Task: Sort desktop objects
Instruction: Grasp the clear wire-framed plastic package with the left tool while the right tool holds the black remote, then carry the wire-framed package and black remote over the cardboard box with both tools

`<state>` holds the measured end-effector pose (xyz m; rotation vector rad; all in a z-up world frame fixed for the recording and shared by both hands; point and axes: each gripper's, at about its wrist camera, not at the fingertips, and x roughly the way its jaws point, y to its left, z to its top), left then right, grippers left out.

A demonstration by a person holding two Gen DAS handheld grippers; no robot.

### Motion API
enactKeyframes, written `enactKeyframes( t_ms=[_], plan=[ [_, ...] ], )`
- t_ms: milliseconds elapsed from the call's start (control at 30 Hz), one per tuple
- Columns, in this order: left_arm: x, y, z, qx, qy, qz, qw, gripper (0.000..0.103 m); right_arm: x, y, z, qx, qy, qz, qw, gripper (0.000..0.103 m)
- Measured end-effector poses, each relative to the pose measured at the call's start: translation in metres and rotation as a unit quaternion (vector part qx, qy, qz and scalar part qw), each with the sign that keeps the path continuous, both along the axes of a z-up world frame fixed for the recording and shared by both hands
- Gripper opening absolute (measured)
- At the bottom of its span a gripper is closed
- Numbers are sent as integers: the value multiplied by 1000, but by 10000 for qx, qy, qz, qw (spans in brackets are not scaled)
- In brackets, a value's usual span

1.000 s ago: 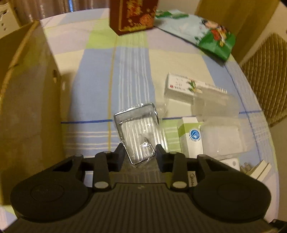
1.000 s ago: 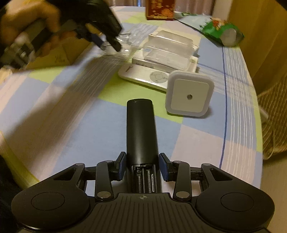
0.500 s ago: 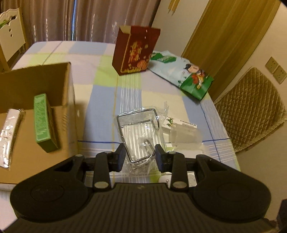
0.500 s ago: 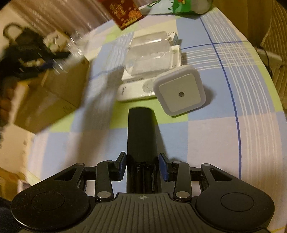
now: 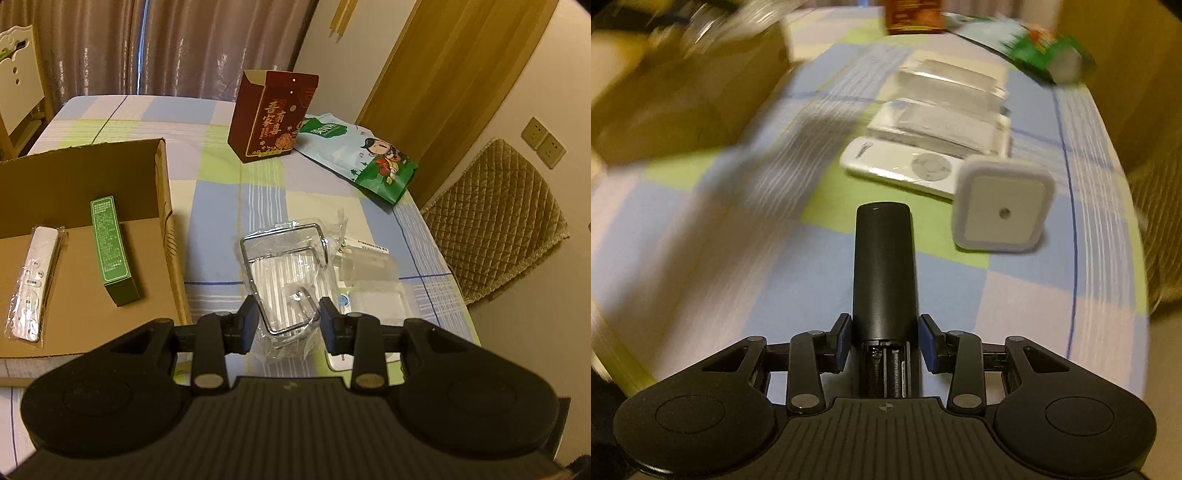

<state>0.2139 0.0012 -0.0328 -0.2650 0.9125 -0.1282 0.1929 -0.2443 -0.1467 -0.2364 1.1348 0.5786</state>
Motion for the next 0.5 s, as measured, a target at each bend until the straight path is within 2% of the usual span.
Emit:
enactKeyframes(
  t_ms=[100, 200, 267, 333, 400, 467, 500],
  plan=[
    [-3, 1, 3, -2, -13, -58, 10000, 30, 18, -20, 2, 774, 639, -727, 9923, 37],
    [-5, 2, 8, 0, -59, -105, 9999, 30, 32, -46, -2, 1695, 1358, -1480, 9648, 37],
    [-7, 3, 11, -3, -90, -128, 9999, 30, 37, -64, -12, 2436, 1927, -2014, 9290, 37],
    [-8, 5, 13, -19, -106, -138, 9998, 30, 40, -79, -23, 3098, 2407, -2483, 8857, 37],
    [-8, 8, 16, -41, -123, -126, 9998, 30, 40, -87, -30, 3640, 2713, -2779, 8466, 37],
    [-10, 13, 19, -54, -145, -91, 9998, 30, 40, -90, -32, 3995, 2872, -2922, 8201, 37],
    [-11, 16, 21, -58, -158, -71, 9998, 30, 41, -89, -31, 4120, 2915, -2927, 8122, 37]
  ],
)
